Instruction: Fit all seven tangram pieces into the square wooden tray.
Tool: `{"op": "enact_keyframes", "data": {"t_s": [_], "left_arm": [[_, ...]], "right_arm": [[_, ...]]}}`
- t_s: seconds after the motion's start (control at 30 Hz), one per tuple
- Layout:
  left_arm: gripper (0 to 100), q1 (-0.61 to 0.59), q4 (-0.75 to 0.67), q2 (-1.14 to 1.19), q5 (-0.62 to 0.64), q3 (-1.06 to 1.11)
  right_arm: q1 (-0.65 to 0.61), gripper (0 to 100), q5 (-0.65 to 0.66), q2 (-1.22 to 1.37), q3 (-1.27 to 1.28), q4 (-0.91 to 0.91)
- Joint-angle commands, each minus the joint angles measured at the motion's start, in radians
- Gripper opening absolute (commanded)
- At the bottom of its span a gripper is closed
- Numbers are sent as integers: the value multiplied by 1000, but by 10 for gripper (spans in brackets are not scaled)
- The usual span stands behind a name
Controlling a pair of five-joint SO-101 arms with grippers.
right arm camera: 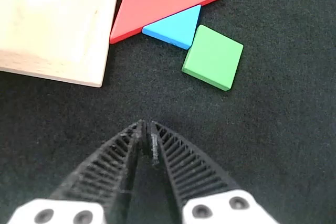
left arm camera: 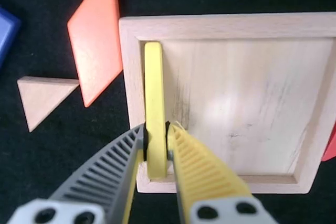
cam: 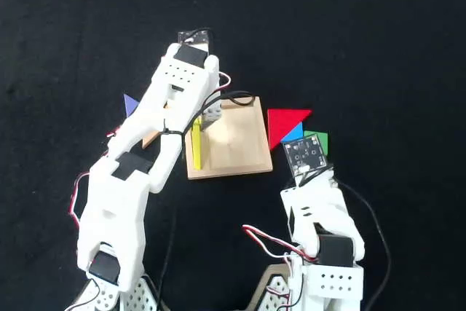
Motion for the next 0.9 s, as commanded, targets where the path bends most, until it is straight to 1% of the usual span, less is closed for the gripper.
{"op": "enact_keyframes", "data": {"t_s": [0.0, 0.07, 0.13, 0.17, 0.4, 0.63, 0.87], "left_arm": [[141, -21, 60, -21, 52, -13], [219, -33, 63, -23, 94, -13], [279, -38, 58, -23, 66, -18], [294, -33, 61, -23, 54, -28], [287, 27, 63, -23, 51, -79], [287, 50, 58, -23, 51, -84], [287, 56, 60, -11, 43, -176]], "right_arm": [[9, 11, 9, -65, 2, 3], [9, 11, 9, -65, 2, 3], [9, 11, 9, -65, 2, 3], [9, 11, 9, -65, 2, 3], [9, 11, 9, -65, 2, 3], [9, 11, 9, -65, 2, 3], [9, 11, 9, -65, 2, 3]]}}
